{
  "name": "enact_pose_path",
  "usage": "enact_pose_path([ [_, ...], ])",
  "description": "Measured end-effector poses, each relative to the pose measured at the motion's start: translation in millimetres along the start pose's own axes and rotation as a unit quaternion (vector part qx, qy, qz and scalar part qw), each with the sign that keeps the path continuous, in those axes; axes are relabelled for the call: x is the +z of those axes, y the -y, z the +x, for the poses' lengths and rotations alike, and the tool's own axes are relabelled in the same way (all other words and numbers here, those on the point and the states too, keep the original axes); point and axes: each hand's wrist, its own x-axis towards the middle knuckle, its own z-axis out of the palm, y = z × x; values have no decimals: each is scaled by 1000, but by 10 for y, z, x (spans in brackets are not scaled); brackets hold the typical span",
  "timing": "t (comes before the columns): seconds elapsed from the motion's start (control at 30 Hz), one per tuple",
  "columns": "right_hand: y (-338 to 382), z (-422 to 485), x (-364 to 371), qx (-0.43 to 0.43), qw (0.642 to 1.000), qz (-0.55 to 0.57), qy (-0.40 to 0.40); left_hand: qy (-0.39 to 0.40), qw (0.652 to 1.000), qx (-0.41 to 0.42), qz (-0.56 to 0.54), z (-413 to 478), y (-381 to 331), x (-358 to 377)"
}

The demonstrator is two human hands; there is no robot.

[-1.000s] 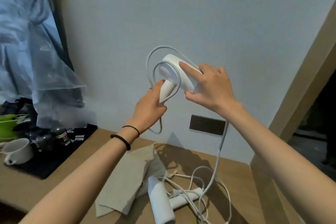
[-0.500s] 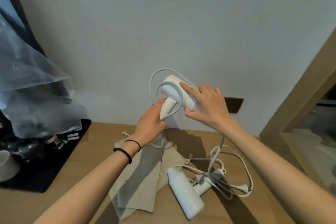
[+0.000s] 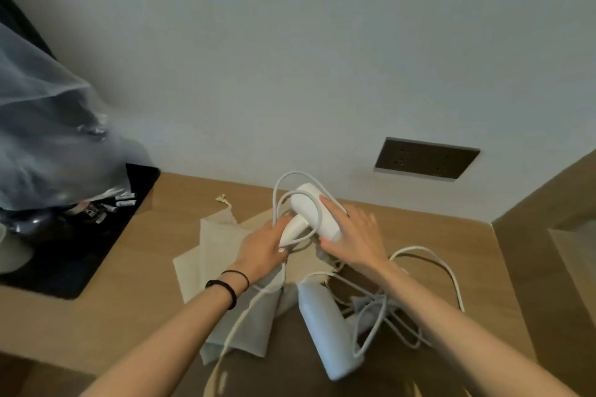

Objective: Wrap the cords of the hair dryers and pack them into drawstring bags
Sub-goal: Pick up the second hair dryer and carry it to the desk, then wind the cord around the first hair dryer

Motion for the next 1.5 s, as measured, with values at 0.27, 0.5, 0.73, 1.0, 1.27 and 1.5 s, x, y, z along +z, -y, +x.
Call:
enact_pose_path([
  [0.27,-197,121,529,10,999,43,10,51,998,-48,2,135,164,260],
  [0.5,-339,134,494,-12,992,37,122,48,999,-9,-23,41,203,363],
  [0.73,-176,-193,134,-86,992,24,94,-26,994,107,-28,-194,-41,108],
  [1.0,-31,-839,-238,-62,966,45,247,30,976,212,-35,-597,-220,312],
  [1.27,-582,-1376,60,-1,976,-33,213,108,936,306,133,-671,-238,669],
  [1.5,-510,-1527,101,76,983,8,165,67,904,381,182,-640,-345,791],
])
